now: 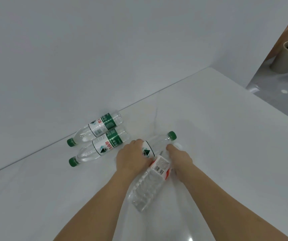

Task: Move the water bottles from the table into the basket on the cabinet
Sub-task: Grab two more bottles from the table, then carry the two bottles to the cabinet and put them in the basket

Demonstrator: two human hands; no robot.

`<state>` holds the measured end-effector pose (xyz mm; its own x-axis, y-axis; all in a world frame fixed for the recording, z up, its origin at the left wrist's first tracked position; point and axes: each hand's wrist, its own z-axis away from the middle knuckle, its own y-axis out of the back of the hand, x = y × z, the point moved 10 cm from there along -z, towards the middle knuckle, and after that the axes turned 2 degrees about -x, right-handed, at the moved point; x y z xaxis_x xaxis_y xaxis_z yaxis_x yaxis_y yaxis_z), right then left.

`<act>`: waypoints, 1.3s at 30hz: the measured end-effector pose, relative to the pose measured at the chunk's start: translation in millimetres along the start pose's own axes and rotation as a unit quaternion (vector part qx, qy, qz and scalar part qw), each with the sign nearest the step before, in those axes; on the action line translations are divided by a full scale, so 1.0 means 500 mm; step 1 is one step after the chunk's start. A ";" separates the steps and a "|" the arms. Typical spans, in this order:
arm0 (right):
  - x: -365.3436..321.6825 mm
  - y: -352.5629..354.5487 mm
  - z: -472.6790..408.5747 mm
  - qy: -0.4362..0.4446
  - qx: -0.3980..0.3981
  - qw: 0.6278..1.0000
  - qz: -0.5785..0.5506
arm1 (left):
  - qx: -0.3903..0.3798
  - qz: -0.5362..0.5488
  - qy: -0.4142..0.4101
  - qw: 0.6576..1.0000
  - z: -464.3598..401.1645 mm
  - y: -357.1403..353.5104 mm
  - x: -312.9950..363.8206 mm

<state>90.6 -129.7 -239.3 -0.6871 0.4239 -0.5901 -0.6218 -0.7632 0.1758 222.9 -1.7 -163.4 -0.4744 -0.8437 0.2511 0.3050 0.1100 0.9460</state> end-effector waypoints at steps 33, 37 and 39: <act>-0.426 0.003 1.082 0.589 -0.141 0.794 0.056 | 0.436 0.575 -0.009 0.693 0.781 0.862 -0.029; -0.375 -0.139 1.232 0.606 -0.231 0.758 0.070 | 0.500 0.529 0.041 0.685 0.959 0.912 -0.140; -0.330 -0.226 1.310 0.609 -0.277 0.737 0.095 | 0.533 0.503 0.072 0.676 1.063 0.925 -0.197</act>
<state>28.3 206.0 354.2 0.3163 -0.2107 -0.9249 -0.0769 -0.9775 0.1964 -28.1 411.5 358.7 -0.3617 -0.0933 0.9276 -0.3914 0.9182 -0.0603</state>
